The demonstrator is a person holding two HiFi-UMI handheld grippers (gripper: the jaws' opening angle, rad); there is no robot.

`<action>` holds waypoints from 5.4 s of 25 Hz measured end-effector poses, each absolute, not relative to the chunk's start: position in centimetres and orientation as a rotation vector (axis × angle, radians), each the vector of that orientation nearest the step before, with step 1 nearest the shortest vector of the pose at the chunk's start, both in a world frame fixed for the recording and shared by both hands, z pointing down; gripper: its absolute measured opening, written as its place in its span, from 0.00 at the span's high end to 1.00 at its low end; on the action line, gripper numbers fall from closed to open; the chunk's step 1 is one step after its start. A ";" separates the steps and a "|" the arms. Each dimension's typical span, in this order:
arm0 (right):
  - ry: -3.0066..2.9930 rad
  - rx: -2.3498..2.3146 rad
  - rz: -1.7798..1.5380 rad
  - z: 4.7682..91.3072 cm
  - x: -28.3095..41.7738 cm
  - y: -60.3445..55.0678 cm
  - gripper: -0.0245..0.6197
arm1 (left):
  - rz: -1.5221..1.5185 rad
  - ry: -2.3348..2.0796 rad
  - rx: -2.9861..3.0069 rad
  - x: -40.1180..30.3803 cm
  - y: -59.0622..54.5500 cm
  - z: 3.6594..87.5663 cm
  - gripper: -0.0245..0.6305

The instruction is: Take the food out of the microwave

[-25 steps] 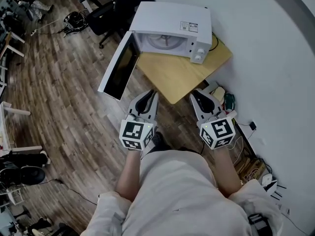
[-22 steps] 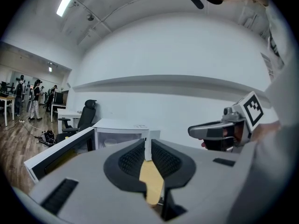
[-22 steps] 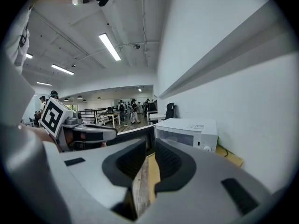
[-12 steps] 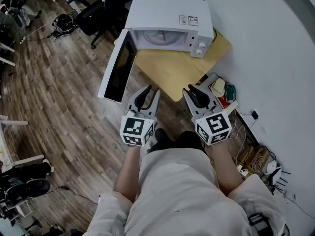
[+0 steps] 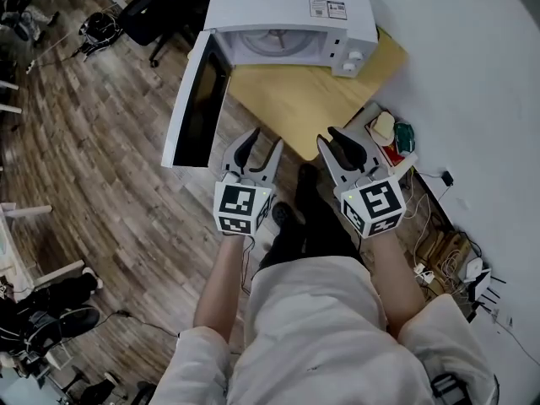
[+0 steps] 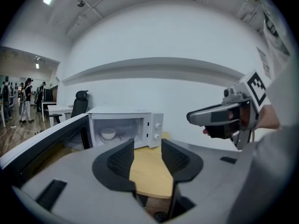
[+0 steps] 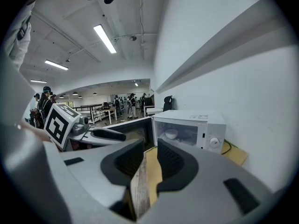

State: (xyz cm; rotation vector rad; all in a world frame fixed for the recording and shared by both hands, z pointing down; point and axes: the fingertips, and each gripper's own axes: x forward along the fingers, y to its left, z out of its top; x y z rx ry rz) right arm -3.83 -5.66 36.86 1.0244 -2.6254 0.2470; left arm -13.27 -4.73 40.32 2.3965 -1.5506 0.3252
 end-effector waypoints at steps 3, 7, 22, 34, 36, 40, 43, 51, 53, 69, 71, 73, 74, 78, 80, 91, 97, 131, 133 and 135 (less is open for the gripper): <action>-2.623 1.025 0.267 38.0 -3.8 -6.6 0.83 | 0.382 -1.551 2.415 -12.9 -6.2 41.5 0.70; -2.630 1.011 0.287 39.4 -4.3 -7.8 0.83 | 0.479 -1.529 2.416 -12.6 -8.7 43.8 0.67; -2.641 0.972 0.299 45.5 -5.3 -15.3 0.83 | 0.665 -1.569 2.476 -12.8 -17.9 49.9 0.62; -2.644 0.942 0.258 48.0 -5.7 -20.4 0.83 | 0.843 -1.714 2.464 -15.4 -25.8 53.1 0.61; -2.643 0.934 0.261 48.5 -5.6 -20.9 0.83 | 0.872 -1.739 2.461 -15.7 -27.0 53.5 0.60; -2.643 0.921 0.263 49.4 -5.3 -21.8 0.83 | 0.922 -1.777 2.492 -16.2 -29.4 54.1 0.60; -2.635 0.926 0.264 50.1 -5.0 -22.7 0.83 | 0.986 -1.810 2.504 -16.8 -31.2 54.7 0.60; -2.634 0.927 0.270 51.0 -4.9 -24.3 0.83 | 1.195 -1.869 2.482 -18.1 -34.5 56.5 0.60; -2.637 0.924 0.273 51.1 -5.0 -24.5 0.83 | 1.220 -1.890 2.478 -18.4 -35.1 56.6 0.60; -2.644 0.919 0.294 51.8 -4.7 -25.5 0.83 | 1.538 -1.897 2.471 -19.5 -39.6 58.7 0.60; -2.644 0.913 0.296 52.0 -4.7 -25.4 0.83 | 1.574 -1.892 2.467 -19.4 -40.0 58.9 0.60; -2.639 0.907 0.301 52.2 -4.7 -25.3 0.83 | 1.598 -1.888 2.454 -19.5 -40.2 59.2 0.60; -2.638 0.905 0.303 52.3 -4.7 -25.3 0.83 | 1.610 -1.886 2.447 -19.5 -40.3 59.3 0.60; -2.639 0.905 0.309 52.3 -4.5 -25.3 0.83 | 1.648 -1.893 2.412 -19.6 -40.7 59.7 0.61; -2.636 0.905 0.312 52.3 -4.4 -25.3 0.83 | 1.656 -1.905 2.396 -19.7 -41.0 59.7 0.61; -2.639 0.909 0.315 52.4 -4.0 -25.5 0.83 | 1.737 -1.992 2.306 -20.3 -41.8 59.6 0.74; -2.637 0.910 0.320 52.5 -3.9 -25.5 0.83 | 1.782 -2.035 2.289 -20.2 -41.9 59.6 0.76; -2.633 0.937 0.333 51.7 -3.7 -24.6 0.85 | 1.867 -1.821 2.515 -15.4 -39.2 59.2 0.87; -2.637 0.944 0.326 51.5 -3.7 -24.6 0.85 | 1.857 -1.802 2.538 -14.8 -38.8 59.1 0.87; -2.635 0.950 0.326 51.4 -3.6 -24.4 0.85 | 1.847 -1.788 2.557 -14.4 -38.4 58.9 0.88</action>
